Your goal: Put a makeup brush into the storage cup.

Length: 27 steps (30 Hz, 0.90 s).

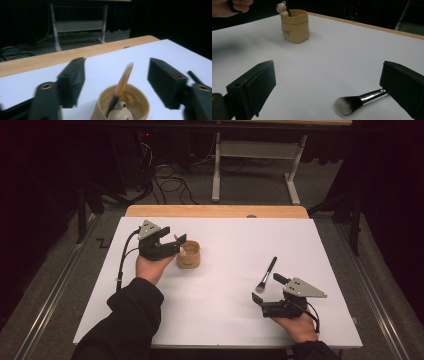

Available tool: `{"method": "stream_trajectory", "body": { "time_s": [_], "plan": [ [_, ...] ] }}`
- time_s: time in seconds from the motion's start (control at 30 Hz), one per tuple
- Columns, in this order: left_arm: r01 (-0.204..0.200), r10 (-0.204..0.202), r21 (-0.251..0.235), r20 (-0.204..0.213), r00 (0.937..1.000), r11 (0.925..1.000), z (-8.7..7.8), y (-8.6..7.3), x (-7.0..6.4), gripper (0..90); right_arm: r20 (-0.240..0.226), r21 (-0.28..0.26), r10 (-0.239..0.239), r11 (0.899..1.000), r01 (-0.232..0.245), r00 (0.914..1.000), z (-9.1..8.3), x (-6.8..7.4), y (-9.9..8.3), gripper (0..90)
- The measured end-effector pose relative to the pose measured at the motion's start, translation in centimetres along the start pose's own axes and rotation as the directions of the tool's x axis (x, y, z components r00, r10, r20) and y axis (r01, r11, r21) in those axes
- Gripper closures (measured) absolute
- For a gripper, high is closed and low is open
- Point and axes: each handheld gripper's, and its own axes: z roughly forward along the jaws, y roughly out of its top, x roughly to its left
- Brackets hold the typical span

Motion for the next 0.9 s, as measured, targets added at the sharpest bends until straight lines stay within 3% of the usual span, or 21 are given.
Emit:
{"method": "stream_trajectory", "body": {
  "time_s": [0.07,0.27,0.9],
  "plan": [
    [-0.002,0.002,0.022,0.000,1.0000,0.9998,-0.1,-0.1,0.3,15.2,-0.002,0.002,0.000,1.000,0.000,1.0000,0.0,0.0,0.0,1.0],
    [0.001,-0.001,0.022,-0.008,1.0000,0.9998,-0.4,0.0,0.5,11.1,-0.003,0.003,-0.003,1.000,0.003,1.0000,0.1,0.1,0.0,1.1],
    [0.013,-0.012,0.042,-0.019,0.9998,0.9990,-1.3,-0.4,0.7,10.9,0.000,0.004,-0.002,1.000,0.002,1.0000,0.1,0.1,0.0,1.1]
  ]
}}
